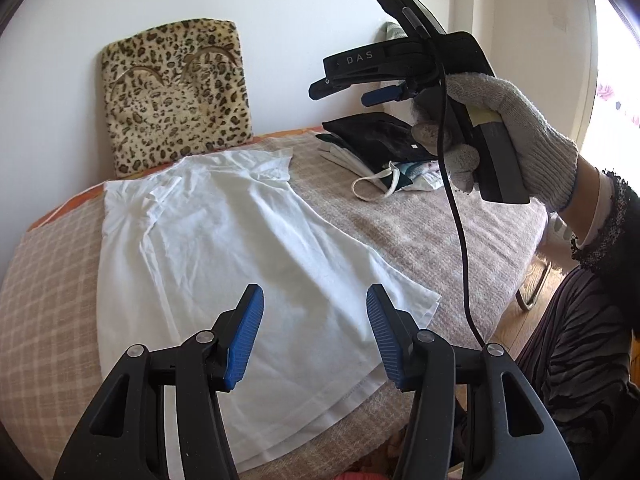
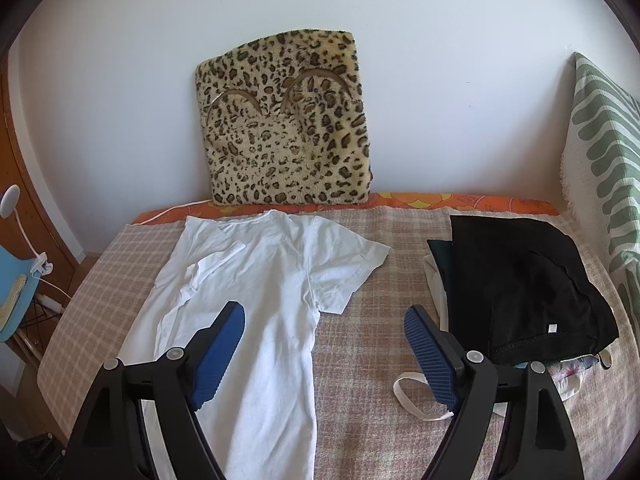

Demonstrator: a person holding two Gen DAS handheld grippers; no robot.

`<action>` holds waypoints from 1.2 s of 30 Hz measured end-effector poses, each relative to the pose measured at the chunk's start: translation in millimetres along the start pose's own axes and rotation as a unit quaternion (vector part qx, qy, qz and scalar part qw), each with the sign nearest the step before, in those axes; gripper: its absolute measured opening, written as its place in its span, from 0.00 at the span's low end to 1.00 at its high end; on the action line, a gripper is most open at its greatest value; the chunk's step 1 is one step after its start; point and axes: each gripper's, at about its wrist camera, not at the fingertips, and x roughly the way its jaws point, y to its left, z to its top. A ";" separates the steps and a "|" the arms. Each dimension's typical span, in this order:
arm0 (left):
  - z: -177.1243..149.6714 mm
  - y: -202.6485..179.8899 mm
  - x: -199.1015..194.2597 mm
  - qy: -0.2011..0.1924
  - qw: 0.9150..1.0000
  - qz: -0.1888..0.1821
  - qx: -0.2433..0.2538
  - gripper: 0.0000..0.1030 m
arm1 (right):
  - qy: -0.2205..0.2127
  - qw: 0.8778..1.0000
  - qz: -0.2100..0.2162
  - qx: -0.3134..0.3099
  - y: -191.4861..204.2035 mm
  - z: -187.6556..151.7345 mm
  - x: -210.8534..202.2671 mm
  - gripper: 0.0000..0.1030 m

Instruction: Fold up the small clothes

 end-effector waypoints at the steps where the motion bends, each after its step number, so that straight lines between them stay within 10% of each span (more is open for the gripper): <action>1: 0.1 -6.9 4.2 0.004 1.000 -0.010 0.009 0.51 | -0.001 1.000 0.007 0.005 -6.7 0.3 -1.4 0.82; 17: -4.9 -89.9 95.8 0.108 0.986 -0.074 0.106 0.50 | 0.004 0.996 0.020 0.092 -107.2 -8.0 -3.5 0.82; 21: -6.7 -89.0 109.5 0.120 0.986 -0.067 0.097 0.48 | 0.012 0.995 0.032 0.092 -114.2 -8.2 4.6 0.82; 27: -3.8 -76.6 115.3 0.109 0.989 -0.073 0.067 0.11 | 0.024 0.993 0.065 0.091 -106.9 5.7 31.2 0.80; 36: -0.5 -50.6 107.5 0.092 0.988 -0.118 -0.024 0.07 | 0.073 0.989 0.087 0.091 -89.7 30.7 119.2 0.74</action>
